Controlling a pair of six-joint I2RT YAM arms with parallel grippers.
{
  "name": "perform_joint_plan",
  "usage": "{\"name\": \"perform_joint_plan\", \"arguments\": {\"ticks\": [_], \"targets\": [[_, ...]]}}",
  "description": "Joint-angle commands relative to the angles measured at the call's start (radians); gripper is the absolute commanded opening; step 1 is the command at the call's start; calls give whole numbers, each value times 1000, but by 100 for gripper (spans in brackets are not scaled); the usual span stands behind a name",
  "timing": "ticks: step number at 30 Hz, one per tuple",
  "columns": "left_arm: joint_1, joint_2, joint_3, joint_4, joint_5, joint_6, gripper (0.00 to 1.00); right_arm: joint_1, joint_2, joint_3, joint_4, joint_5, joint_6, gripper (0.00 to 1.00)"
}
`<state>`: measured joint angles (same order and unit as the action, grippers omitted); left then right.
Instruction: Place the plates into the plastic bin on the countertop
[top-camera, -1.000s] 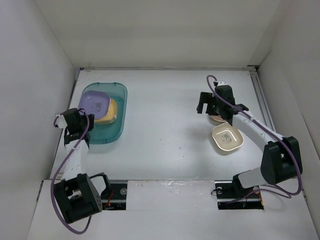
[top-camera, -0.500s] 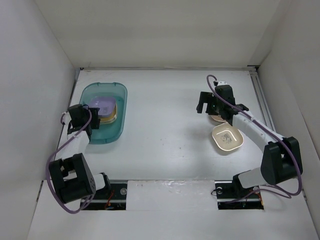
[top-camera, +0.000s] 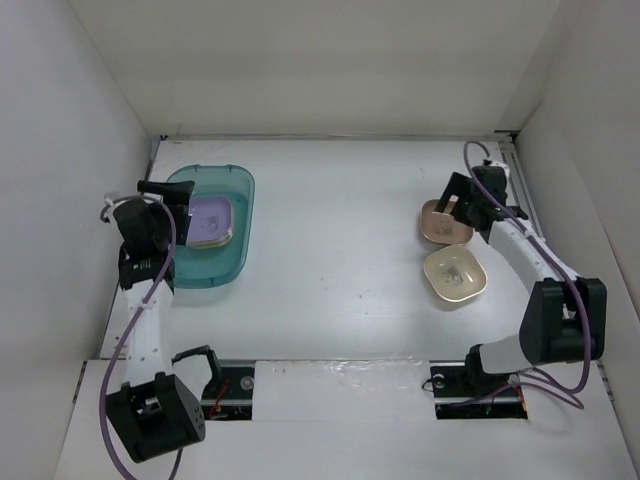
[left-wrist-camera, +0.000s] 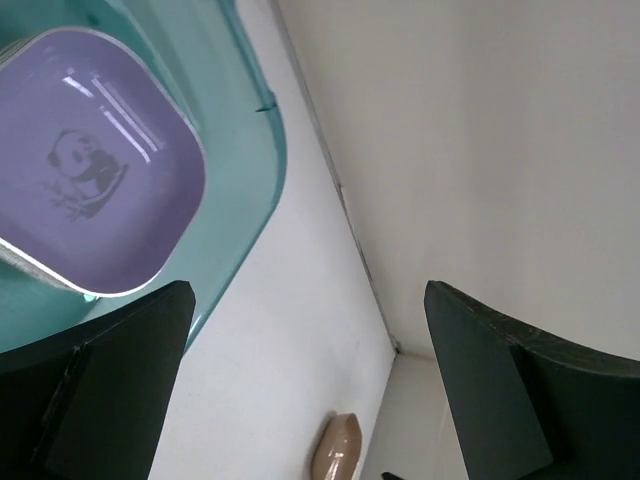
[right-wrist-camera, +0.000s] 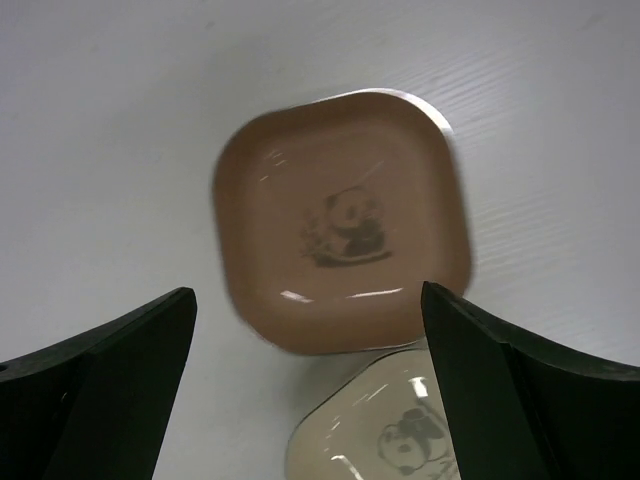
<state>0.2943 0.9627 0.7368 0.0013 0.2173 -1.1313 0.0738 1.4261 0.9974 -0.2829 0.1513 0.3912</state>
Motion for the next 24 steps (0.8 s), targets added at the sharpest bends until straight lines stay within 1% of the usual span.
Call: {"name": "perform_joint_plan", "arguments": {"ticks": [1,4,5,6,8,11,14,18,21,22,24], "targets": [[-1,-21,75,-55,72,166,100,-135,4,-8,27,71,32,100],[-1,-1,107,-83,126,286,100,-213,42,10,36,71,32,100],[-1,20,121,-83,137,310,100,-253,57,23,36,35,32,100],[-1,31,134,-99,137,333,100,-267,74,23,36,18,32,100],[-1,60,148,-121,175,401,100,-267,126,32,36,17,23,100],[-1,117,176,-147,201,474,100,-267,192,32,48,-36,23,99],[-1,148,187,-156,237,485,100,-267,246,23,71,-70,23,94],[-43,148,187,-142,246,504,100,-267,309,82,60,-94,23,73],[-87,169,199,-132,246,504,100,-246,377,170,4,-94,23,46],[-99,180,208,-132,266,504,100,-218,395,194,-7,-94,23,31],[-133,202,217,-132,266,513,100,-198,450,280,-35,-94,23,11]]}}
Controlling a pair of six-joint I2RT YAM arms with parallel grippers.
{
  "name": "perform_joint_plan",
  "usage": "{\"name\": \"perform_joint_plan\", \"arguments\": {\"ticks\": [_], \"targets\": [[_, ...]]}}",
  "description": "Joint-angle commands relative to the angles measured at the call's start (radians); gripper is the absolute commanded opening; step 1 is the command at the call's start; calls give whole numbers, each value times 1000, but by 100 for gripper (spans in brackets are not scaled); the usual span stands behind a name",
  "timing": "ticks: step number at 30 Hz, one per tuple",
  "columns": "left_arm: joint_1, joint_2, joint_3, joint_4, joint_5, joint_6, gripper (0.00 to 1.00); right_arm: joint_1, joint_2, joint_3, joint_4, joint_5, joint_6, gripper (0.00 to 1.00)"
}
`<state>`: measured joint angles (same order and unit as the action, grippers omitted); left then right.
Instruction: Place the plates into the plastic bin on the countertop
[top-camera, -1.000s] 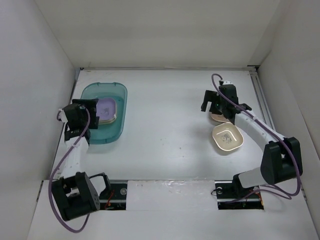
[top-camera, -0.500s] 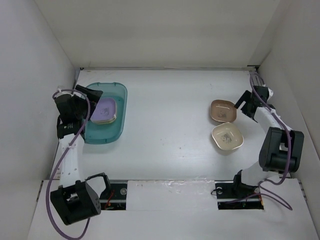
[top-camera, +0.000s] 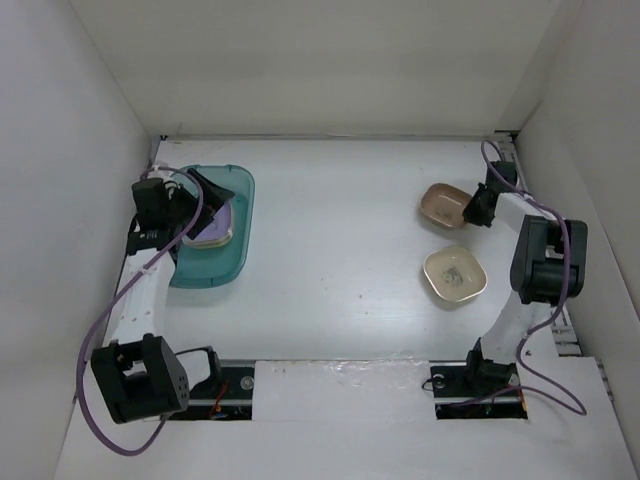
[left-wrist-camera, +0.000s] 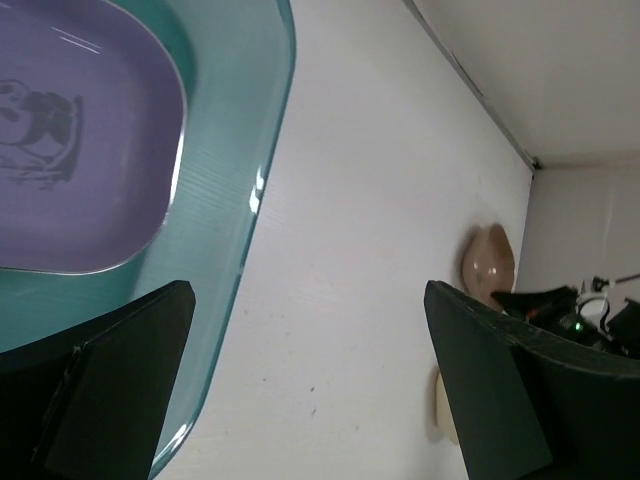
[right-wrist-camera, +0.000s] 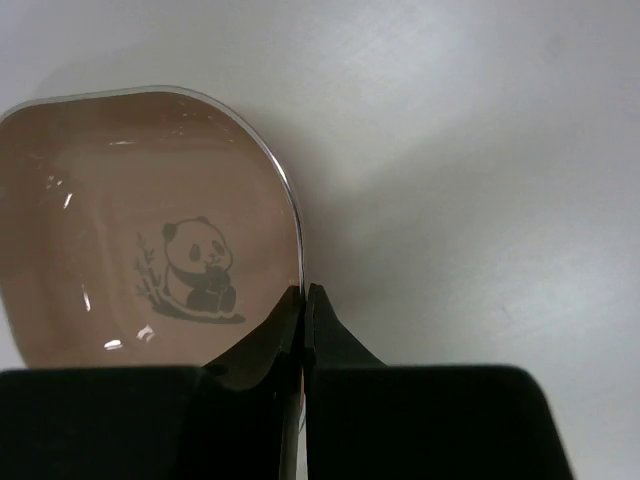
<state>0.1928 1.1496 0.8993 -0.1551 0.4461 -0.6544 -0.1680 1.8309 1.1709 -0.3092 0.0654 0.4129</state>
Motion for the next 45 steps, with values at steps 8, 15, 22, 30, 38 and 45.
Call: {"name": "perform_joint_plan", "arguments": {"ticks": [8,15,22,30,38,45], "targets": [[-347,176,258,-47,-88,58,100,226,97,302,-27,-9,53,0],[-435,340,397,-77,-70,105,100,482,44,406,-65,-48,-11,0],[-435,374,362,-63,-103,105,100,711,-25,409,10,-116,7,0],[-435,374,334,-89,-165,96,55,834,1,541,-1,-75,41,0],[-435,363,375,-158,-268,87,0,860,-31,566,-38,54,30,46],[-256,257,323,-158,-306,10,0,774,-99,432,-91,140,-3,100]]}}
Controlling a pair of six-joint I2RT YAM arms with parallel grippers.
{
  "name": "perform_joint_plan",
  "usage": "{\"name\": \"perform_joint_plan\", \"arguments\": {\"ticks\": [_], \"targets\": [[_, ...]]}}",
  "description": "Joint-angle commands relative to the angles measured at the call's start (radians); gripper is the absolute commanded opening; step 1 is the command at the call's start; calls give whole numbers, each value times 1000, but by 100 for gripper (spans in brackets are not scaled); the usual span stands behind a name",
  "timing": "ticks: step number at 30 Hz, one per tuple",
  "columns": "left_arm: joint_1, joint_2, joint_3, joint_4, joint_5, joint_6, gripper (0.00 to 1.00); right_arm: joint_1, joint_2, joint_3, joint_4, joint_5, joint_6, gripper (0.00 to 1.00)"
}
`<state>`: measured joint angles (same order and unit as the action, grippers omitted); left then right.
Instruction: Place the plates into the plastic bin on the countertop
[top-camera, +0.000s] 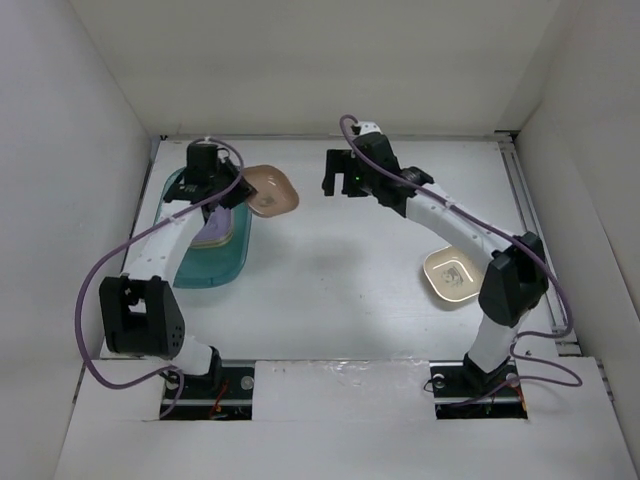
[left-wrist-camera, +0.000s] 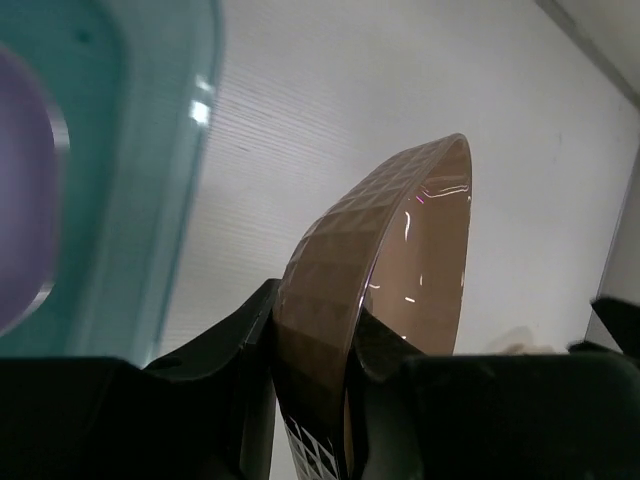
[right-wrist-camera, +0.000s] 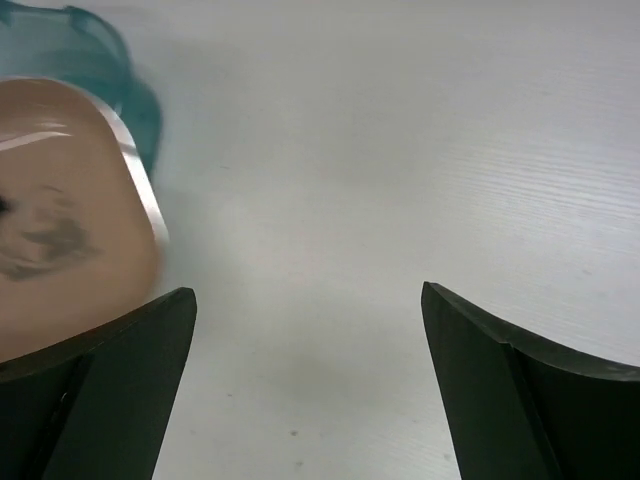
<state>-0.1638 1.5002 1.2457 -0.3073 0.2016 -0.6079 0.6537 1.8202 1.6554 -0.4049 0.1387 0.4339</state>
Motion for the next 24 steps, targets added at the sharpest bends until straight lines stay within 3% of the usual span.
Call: {"name": "perform_joint_plan", "arguments": {"ticks": [1,3,8,10,16,24], "targets": [[137,-113,-46,3,-62,-68,0,-57,-122,-83,18,67,-40,100],[251,-182,-136,23,-62,-107,0,-83,-154,-165,31,55,-40,100],[397,-299,-296,103,-131,-242,0,-109,-238,-307,80,3,-63,100],[408,-336,-354,129,-233,-327,0,-118,-268,-354,92,-19,-63,100],[408,-405,-489,256,-361,-499,0,-118,-349,-436,103,-37,-73,100],[408,-327,-476,352,-403,-510,1,-81,-507,-600,144,-42,-54,100]]}}
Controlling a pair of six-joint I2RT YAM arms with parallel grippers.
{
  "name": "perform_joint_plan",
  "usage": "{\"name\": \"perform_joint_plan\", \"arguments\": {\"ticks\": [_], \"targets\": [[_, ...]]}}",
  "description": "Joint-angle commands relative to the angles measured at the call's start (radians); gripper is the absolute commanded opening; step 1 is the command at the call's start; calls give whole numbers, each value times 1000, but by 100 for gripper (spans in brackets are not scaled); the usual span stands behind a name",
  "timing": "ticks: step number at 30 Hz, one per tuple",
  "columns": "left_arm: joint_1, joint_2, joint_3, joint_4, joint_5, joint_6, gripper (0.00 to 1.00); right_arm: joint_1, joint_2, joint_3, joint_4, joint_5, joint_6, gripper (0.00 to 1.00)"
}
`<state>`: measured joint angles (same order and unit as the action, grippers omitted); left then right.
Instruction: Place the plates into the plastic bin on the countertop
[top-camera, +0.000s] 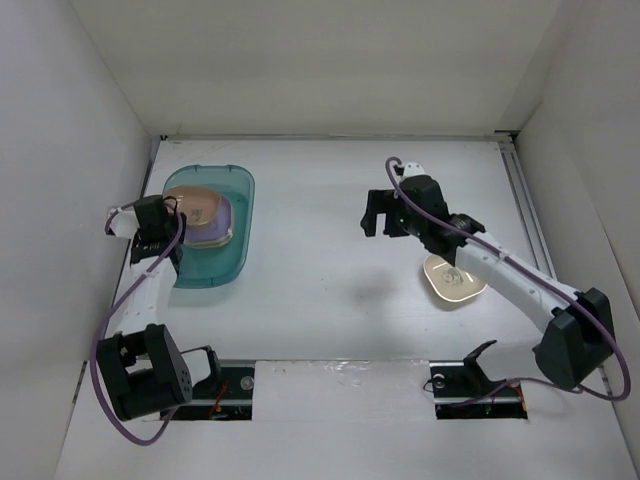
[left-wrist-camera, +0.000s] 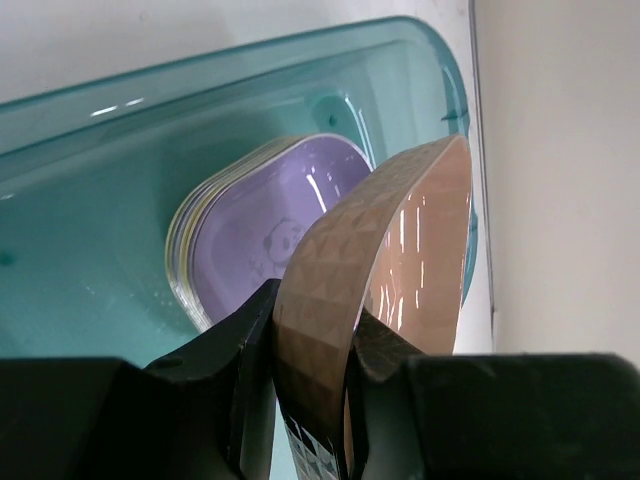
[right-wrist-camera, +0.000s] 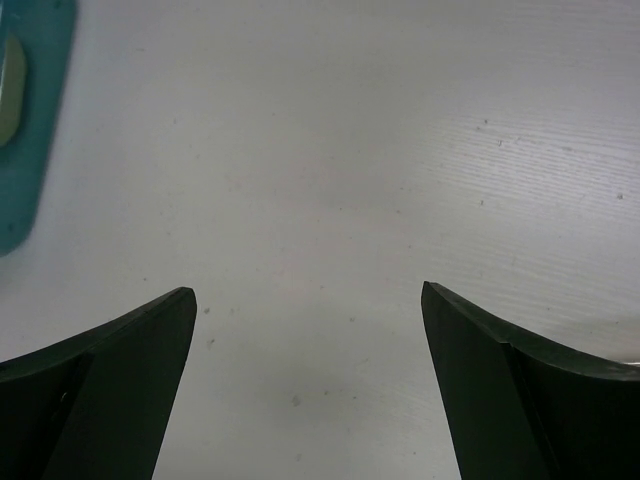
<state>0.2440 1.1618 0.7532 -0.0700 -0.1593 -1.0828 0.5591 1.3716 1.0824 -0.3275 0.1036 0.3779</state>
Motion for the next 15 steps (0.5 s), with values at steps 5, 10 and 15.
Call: {"name": "perform_joint_plan", "arguments": {"ticks": [5,10,15], "targets": [[0,53,31,116,1,-25,43,22,-146,-39,18,24,3,100],[0,21,20,116,55,-14,68,22,-216,-19,-15,64,-7,100],[-21,-46,34,43,152,73,100,-20,-239,-42,-85,105,9,100]]}}
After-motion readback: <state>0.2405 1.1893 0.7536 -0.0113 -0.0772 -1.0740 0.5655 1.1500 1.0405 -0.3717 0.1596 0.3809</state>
